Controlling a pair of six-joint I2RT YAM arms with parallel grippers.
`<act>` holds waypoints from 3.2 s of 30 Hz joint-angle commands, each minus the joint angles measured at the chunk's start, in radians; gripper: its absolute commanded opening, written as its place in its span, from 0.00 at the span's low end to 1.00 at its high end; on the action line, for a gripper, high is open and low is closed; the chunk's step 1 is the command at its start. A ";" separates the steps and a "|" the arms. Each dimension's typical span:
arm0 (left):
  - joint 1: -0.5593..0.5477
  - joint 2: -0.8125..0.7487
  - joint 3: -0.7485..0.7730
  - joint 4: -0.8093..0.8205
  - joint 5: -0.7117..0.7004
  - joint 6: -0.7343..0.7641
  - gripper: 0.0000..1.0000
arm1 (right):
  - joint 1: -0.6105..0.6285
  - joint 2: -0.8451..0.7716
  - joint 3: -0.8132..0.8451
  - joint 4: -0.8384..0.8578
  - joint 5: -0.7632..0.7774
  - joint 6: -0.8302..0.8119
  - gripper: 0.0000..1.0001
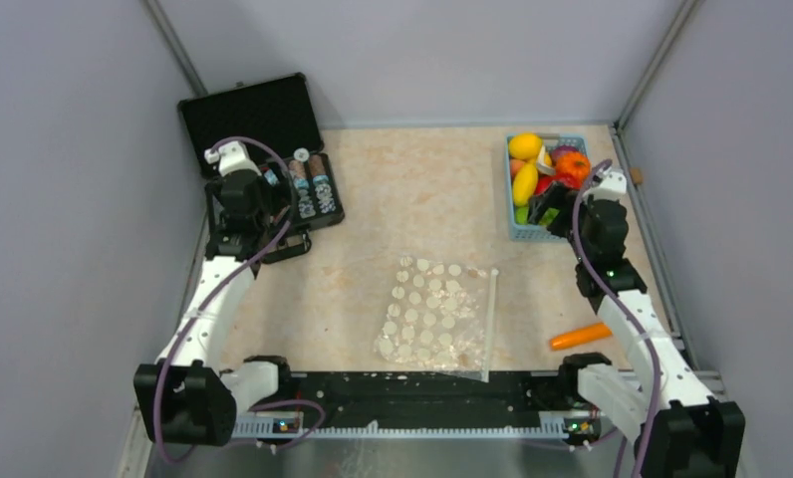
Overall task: Place the food in the zip-top bag and seal the zipper
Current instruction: Move the bin to the center of the board, then pick up the zipper food storage bag at the center of the board.
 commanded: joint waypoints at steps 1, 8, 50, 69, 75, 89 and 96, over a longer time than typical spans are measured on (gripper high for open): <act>0.003 0.011 -0.015 0.072 -0.073 -0.087 0.99 | 0.008 0.055 0.017 0.009 0.043 0.283 0.99; 0.006 0.011 -0.052 0.130 0.267 -0.141 0.99 | 0.008 -0.003 -0.121 0.263 -0.150 0.277 0.99; -0.614 0.293 -0.047 0.320 0.312 0.019 0.99 | 0.009 0.245 0.050 -0.276 -0.055 0.082 0.99; -0.614 0.122 -0.206 0.443 0.008 -0.041 0.99 | 0.198 0.064 -0.090 -0.183 -0.429 0.190 0.82; -0.614 0.076 -0.224 0.434 -0.001 -0.010 0.99 | 0.212 0.131 -0.152 -0.205 -0.368 0.252 0.73; -0.619 0.143 -0.184 0.353 0.383 0.082 0.99 | 0.234 0.252 -0.225 -0.119 -0.373 0.248 0.53; -0.629 0.121 -0.228 0.345 0.436 0.073 0.99 | 0.269 0.303 -0.229 -0.081 -0.341 0.253 0.53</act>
